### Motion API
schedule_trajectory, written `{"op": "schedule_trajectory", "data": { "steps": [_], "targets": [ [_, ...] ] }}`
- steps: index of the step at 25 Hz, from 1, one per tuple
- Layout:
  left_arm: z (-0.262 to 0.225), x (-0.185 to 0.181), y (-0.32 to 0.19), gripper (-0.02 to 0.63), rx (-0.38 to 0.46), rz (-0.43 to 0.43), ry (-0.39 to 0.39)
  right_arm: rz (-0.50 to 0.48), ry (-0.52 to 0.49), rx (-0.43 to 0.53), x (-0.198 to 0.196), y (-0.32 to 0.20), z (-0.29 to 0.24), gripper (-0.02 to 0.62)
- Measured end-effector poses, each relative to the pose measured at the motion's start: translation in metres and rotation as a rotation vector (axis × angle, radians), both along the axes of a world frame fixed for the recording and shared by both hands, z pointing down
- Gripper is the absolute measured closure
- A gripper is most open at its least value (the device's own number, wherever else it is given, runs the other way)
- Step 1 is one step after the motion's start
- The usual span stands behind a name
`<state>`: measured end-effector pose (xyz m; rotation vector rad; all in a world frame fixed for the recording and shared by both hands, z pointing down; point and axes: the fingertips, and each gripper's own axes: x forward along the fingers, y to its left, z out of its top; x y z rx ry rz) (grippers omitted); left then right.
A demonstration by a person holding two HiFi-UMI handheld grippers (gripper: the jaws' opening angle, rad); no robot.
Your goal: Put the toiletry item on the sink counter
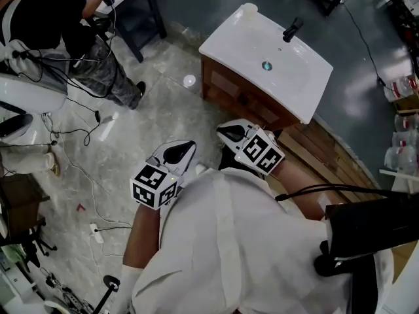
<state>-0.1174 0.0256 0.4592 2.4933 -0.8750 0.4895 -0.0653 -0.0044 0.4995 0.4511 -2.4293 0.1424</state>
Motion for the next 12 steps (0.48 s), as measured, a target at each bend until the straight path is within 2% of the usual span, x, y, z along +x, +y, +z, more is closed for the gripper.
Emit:
{"op": "schedule_trajectory", "data": {
  "steps": [12],
  "targets": [
    [-0.0009, -0.0010, 0.0070, 0.600, 0.004, 0.002, -0.001, -0.046, 0.009, 0.043, -0.0102, 0.0065, -0.0044, 0.591]
  ]
}}
